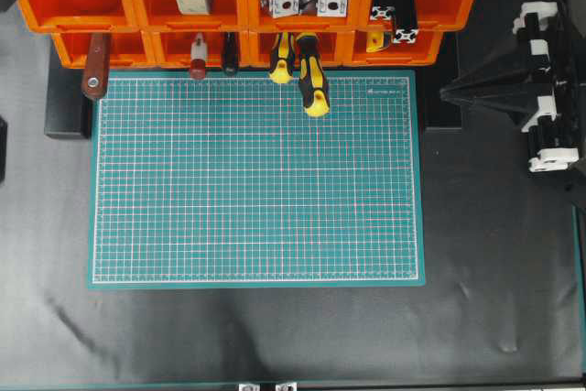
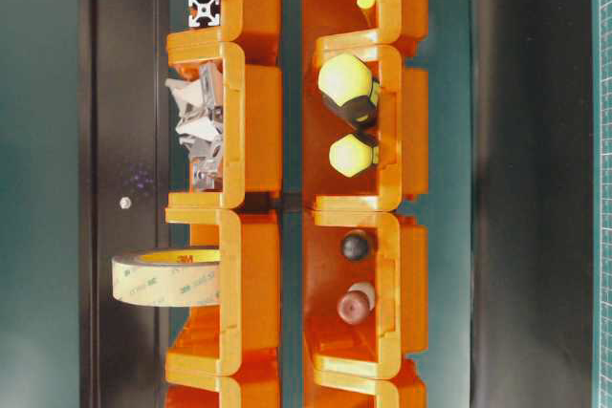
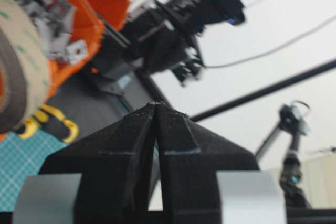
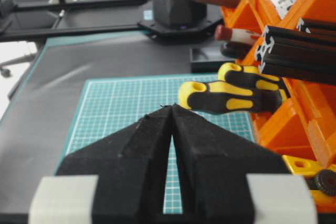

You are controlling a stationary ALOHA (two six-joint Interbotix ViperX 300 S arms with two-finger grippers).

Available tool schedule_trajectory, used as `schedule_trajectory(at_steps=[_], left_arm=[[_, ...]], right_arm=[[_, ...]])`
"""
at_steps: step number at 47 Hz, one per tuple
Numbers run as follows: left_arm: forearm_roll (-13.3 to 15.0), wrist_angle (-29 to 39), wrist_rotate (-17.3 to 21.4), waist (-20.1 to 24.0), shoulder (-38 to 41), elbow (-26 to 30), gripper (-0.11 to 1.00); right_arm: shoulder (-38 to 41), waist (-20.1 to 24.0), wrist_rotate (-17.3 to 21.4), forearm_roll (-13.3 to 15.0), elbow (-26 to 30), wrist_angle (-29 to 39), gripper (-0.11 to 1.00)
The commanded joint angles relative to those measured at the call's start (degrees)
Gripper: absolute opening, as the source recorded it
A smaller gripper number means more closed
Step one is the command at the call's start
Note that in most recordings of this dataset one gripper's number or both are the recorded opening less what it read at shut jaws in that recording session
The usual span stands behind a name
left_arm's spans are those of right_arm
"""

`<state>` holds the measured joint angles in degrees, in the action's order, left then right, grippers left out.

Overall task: Pick foam from container rack with left arm.
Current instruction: 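Move the left gripper up toward the tape roll in the orange rack, then grasp the rim of the large tape roll with the left gripper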

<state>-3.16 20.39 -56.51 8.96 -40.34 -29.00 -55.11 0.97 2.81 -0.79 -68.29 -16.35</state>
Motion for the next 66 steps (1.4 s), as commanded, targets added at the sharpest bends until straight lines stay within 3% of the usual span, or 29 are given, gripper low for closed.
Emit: schedule_trajectory(at_steps=[1, 5, 8, 17, 22, 47, 66], left_arm=[[-0.3, 0.1, 0.0, 0.8, 0.6, 1.9, 0.01], [-0.3, 0.5, 0.0, 1.1, 1.2, 2.3, 0.06], [-0.3, 2.4, -0.2, 1.6, 1.8, 2.5, 0.16], [-0.1, 11.0, -3.1, 2.6, 5.0, 4.8, 0.71], [-0.1, 12.2, -3.8, 2.6, 6.6, 6.1, 0.9], [-0.1, 11.2, -4.0, 6.2, 16.2, 9.6, 0.88], [-0.2, 7.8, -4.5, 5.4, 17.8, 9.1, 0.83]], right_arm=[[0.3, 0.1, -0.1, -0.1, 1.4, -0.9, 0.0], [0.3, 0.1, -0.1, -0.1, 1.4, -0.9, 0.0], [0.3, 0.1, -0.1, -0.1, 1.4, -0.8, 0.0], [0.1, 0.1, -0.1, -0.1, 1.5, -0.9, 0.0], [0.1, 0.1, -0.1, -0.1, 1.4, -0.9, 0.0], [0.1, 0.1, -0.2, -0.1, 1.2, -0.6, 0.0], [0.0, 0.1, -0.1, -0.1, 1.1, -0.4, 0.0]])
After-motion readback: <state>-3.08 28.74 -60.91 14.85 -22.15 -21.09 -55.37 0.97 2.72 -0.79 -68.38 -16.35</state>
